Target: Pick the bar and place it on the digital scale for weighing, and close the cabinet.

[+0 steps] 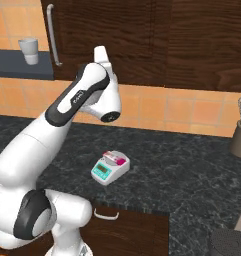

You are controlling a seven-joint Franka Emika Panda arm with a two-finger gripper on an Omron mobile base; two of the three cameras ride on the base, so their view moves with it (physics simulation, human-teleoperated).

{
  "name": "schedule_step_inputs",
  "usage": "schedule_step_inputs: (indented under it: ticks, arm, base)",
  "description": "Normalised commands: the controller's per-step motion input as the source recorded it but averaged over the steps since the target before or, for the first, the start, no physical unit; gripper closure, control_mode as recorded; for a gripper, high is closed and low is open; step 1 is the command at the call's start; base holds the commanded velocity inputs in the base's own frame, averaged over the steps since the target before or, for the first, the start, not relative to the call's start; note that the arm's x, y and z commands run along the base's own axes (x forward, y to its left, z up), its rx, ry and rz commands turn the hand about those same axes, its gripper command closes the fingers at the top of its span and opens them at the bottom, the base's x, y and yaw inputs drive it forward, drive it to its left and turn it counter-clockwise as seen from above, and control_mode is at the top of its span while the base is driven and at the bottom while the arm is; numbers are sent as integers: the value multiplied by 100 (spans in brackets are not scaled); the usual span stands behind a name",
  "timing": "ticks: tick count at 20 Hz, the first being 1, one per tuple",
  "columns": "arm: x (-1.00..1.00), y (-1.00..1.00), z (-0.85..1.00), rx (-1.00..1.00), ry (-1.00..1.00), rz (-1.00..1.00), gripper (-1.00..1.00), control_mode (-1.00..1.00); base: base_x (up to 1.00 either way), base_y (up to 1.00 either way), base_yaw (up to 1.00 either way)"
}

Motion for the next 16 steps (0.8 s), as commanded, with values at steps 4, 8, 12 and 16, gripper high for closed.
schedule_step_inputs:
  ticks: [4, 8, 12, 16]
  arm:
    - [100, 0, -37, 0, -4, 0, -100, -100]
    - [100, 0, -44, -1, -12, 0, -100, -100]
    - [100, 0, -15, 0, -1, 0, -100, -100]
    - [70, -2, 18, 0, 0, 0, -100, -100]
  base:
    - [0, 0, 0]
    - [0, 0, 0]
    - [0, 0, 0]
    - [0, 0, 0]
